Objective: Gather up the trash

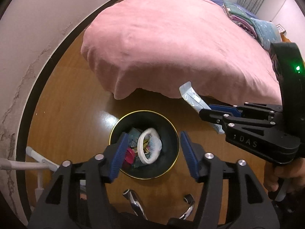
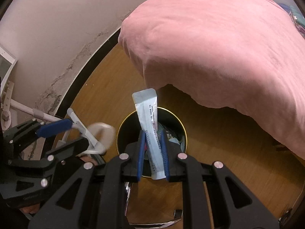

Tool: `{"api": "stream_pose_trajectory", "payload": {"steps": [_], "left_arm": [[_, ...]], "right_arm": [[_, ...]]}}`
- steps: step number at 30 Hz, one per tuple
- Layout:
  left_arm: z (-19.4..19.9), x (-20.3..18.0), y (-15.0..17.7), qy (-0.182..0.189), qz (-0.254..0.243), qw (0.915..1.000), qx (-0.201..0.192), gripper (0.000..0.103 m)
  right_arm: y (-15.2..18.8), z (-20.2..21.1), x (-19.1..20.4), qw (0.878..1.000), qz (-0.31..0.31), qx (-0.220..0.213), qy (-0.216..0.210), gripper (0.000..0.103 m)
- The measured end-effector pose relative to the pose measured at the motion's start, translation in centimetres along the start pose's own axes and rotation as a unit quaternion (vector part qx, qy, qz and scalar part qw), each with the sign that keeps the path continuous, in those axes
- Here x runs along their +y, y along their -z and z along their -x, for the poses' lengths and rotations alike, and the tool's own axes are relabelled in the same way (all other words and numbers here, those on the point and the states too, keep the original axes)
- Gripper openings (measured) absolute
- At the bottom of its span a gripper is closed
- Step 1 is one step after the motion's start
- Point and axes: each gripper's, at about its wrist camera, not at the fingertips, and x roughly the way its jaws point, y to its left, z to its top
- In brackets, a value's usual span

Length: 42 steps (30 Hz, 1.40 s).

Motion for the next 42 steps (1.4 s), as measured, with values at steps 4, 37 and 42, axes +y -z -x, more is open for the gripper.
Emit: {"api": "stream_pose_trajectory", "payload": {"steps": [4, 37, 42], "left_arm": [[0.4, 0.2, -0.1, -0.008, 0.001, 0.9999, -0.008, 0.060], [38.3, 19.5, 21.2, -0.312, 0.280, 0.8922, -0.168, 0.095], [44.1, 23.2, 30.5, -0.392, 0.368, 0.8255, -0.170, 0.095]], "right_arm": [[-0.1, -0.5, 0.0, 1.000, 0.001, 0.004, 0.000, 0.017], [-0.8, 13.4, 39.7, 0.912, 0.344, -0.154, -0.159, 0.096], [2.5, 13.9, 48.2, 0.879, 0.408, -0.150, -0.196, 0.096]]}}
